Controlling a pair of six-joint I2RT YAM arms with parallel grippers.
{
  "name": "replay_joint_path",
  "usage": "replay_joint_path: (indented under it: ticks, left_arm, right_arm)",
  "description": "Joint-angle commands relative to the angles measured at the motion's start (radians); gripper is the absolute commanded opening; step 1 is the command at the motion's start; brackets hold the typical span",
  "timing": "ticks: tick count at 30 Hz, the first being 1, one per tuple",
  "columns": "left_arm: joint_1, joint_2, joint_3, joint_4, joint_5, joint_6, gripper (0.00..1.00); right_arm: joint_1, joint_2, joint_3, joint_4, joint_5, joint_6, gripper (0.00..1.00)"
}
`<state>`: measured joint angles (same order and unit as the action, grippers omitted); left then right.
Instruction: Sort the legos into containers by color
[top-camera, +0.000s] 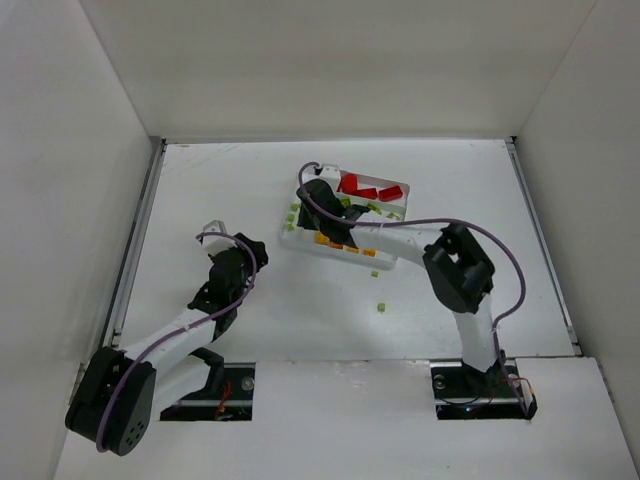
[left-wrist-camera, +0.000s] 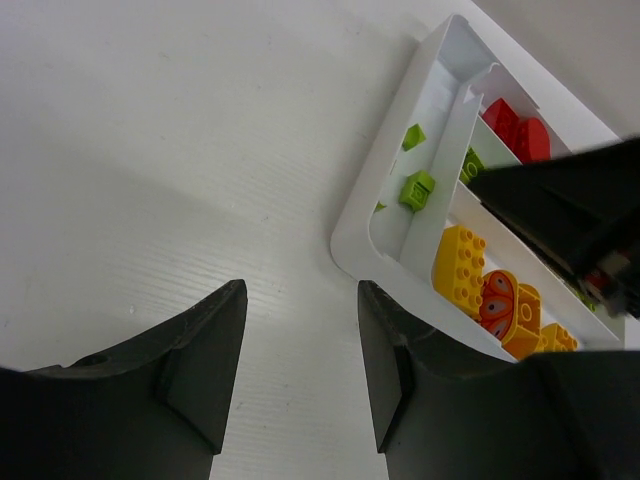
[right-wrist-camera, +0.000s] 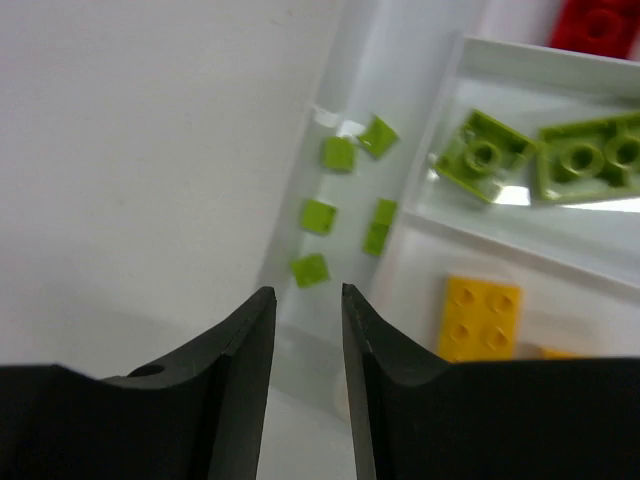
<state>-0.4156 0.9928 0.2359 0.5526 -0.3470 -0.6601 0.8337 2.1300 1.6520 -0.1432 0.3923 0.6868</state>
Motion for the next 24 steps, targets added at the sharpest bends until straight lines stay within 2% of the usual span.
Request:
replay_joint_path:
  ticks: [1,3,6,9,11,13,15,24]
  left_arm:
    - [-0.008,0.0,0.017,0.038,0.011,-0.007,0.46]
    - [-0.01,0.0,0.019,0.038,0.014,-0.01,0.46]
    - [-0.018,0.007,0.02,0.041,0.017,-0.012,0.46]
    - [-0.03,0.009,0.023,0.046,0.017,-0.015,0.46]
    - [-0.03,0.007,0.02,0.049,0.016,-0.015,0.46]
    - [-0.024,0.0,0.016,0.049,0.014,-0.015,0.46]
    - [-0.019,-0.005,0.011,0.049,0.013,-0.015,0.46]
    - [-0.019,0.015,0.013,0.059,0.013,-0.018,0.46]
  right_arm:
    - [0.009,-0.233,-0.172,0.065,0.046,-0.021,0.32]
    - [0.011,-0.365,-0.364,0.134,0.063,-0.036,0.24]
    - [0.02,-0.562,-0.655,0.2,0.072,-0.041,0.21]
    - [0.02,-0.686,-0.837,0.195,0.088,-0.02,0.24]
    - [0.02,-0.731,-0.909,0.169,0.106,0.008,0.31]
    - [0.02,-0.737,-0.945,0.133,0.115,0.043,0.4]
    - [0.02,-0.697,-0.951,0.111,0.109,0.048,0.44]
    - [-0.003,-0.57,-0.877,0.087,0.149,0.048,0.45]
